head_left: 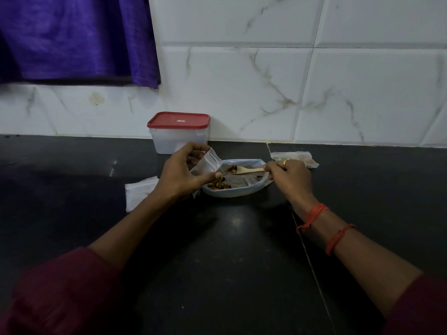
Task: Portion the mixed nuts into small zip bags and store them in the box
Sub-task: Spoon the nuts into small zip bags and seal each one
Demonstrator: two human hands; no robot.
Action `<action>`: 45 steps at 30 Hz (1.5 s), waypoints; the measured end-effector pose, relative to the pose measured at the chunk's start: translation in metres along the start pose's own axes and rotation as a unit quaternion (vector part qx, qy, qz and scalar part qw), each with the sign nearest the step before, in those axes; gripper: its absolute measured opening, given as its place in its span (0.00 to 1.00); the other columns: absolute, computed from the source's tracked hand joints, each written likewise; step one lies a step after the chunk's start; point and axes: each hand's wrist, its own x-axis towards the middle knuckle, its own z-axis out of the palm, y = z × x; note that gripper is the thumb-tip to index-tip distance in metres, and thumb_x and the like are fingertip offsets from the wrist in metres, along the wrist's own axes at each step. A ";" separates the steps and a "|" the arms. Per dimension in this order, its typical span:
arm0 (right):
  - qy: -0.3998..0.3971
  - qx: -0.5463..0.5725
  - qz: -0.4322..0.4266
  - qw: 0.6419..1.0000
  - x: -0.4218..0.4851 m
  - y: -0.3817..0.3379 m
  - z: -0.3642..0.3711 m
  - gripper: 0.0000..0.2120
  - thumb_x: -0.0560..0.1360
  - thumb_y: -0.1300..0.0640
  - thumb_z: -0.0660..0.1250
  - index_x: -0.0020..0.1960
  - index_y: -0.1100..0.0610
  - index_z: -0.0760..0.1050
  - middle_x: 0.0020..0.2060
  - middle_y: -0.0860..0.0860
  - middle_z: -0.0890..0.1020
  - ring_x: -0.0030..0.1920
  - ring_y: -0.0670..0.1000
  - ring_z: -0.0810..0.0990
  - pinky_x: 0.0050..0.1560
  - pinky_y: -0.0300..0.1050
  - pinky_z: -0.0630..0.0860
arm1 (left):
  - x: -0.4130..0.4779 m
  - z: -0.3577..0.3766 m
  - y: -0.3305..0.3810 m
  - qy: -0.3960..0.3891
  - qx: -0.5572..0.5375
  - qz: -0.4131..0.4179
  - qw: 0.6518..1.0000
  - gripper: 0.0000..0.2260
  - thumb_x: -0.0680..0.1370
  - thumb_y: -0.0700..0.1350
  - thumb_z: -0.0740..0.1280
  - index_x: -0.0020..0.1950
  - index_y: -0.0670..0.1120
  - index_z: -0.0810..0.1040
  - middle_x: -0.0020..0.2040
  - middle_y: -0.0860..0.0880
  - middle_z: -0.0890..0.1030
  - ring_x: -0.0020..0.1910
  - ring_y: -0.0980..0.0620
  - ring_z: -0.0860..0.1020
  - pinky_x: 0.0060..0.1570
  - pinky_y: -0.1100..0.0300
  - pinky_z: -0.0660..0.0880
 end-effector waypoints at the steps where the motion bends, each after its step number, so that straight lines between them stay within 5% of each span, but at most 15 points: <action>1: 0.006 0.013 -0.003 1.000 0.001 -0.001 -0.001 0.15 0.76 0.54 0.68 0.31 0.51 0.80 0.29 0.49 0.81 0.37 0.49 0.79 0.41 0.45 0.72 | 0.000 0.000 0.000 0.000 0.004 0.002 1.000 0.29 0.67 0.50 0.80 0.65 0.50 0.74 0.57 0.53 0.78 0.56 0.56 0.77 0.48 0.72 0.73; 7: 0.020 0.103 -0.060 0.993 -0.002 -0.013 -0.008 0.09 0.77 0.57 0.67 0.45 0.51 0.86 0.32 0.47 0.82 0.39 0.46 0.80 0.43 0.42 0.75 | -0.002 0.002 0.001 -0.012 -0.002 -0.001 1.000 0.29 0.67 0.50 0.79 0.65 0.51 0.73 0.57 0.56 0.77 0.56 0.57 0.76 0.48 0.72 0.73; 12: -0.010 0.068 -0.150 0.986 -0.013 -0.017 0.000 0.08 0.78 0.57 0.69 0.52 0.49 0.86 0.40 0.45 0.86 0.43 0.45 0.83 0.42 0.36 0.77 | -0.006 0.002 0.007 -0.025 -0.023 0.009 0.999 0.28 0.67 0.52 0.79 0.63 0.55 0.73 0.55 0.62 0.76 0.55 0.65 0.76 0.47 0.75 0.74; 16: 0.026 -0.082 -0.396 0.914 -0.018 -0.010 0.005 0.10 0.77 0.51 0.72 0.58 0.44 0.83 0.42 0.42 0.85 0.41 0.42 0.81 0.55 0.51 0.70 | -0.005 0.001 0.011 -0.011 -0.036 0.009 0.999 0.30 0.65 0.56 0.78 0.64 0.53 0.73 0.55 0.60 0.76 0.55 0.62 0.76 0.47 0.74 0.74; 19: 0.081 -0.135 -0.475 0.866 -0.016 -0.008 0.006 0.12 0.77 0.51 0.71 0.60 0.45 0.83 0.46 0.41 0.85 0.46 0.41 0.81 0.60 0.54 0.65 | -0.004 0.000 0.013 -0.004 -0.049 -0.006 0.999 0.31 0.64 0.57 0.76 0.65 0.53 0.73 0.56 0.57 0.76 0.54 0.59 0.76 0.49 0.73 0.73; 26: 0.125 -0.022 -0.340 0.932 -0.014 -0.013 0.000 0.08 0.75 0.51 0.69 0.53 0.45 0.84 0.36 0.40 0.84 0.36 0.39 0.78 0.55 0.50 0.67 | -0.001 -0.002 0.008 0.013 -0.061 -0.031 0.998 0.29 0.69 0.48 0.78 0.68 0.49 0.73 0.56 0.57 0.76 0.54 0.60 0.76 0.45 0.72 0.75; 30: 0.140 -0.029 -0.271 0.952 -0.006 -0.011 -0.006 0.07 0.72 0.50 0.68 0.46 0.46 0.85 0.29 0.34 0.77 0.33 0.35 0.77 0.56 0.50 0.69 | 0.003 -0.006 0.004 0.077 -0.181 -0.114 0.974 0.30 0.68 0.47 0.78 0.68 0.48 0.74 0.60 0.51 0.79 0.53 0.60 0.78 0.45 0.68 0.78; 37: 0.090 -0.203 -0.334 0.916 0.000 0.009 -0.004 0.09 0.72 0.49 0.66 0.44 0.47 0.85 0.33 0.43 0.83 0.35 0.46 0.71 0.53 0.43 0.58 | 0.005 -0.006 -0.001 0.072 -0.142 -0.108 0.981 0.30 0.68 0.47 0.79 0.68 0.50 0.73 0.61 0.51 0.76 0.56 0.56 0.75 0.46 0.69 0.74; 45: 0.086 -0.179 -0.314 0.928 -0.002 0.004 -0.002 0.14 0.74 0.47 0.62 0.39 0.50 0.84 0.29 0.44 0.82 0.31 0.45 0.70 0.51 0.40 0.57 | 0.003 -0.005 0.003 0.031 -0.109 -0.092 0.989 0.32 0.67 0.50 0.78 0.68 0.51 0.73 0.56 0.56 0.76 0.51 0.62 0.76 0.44 0.71 0.73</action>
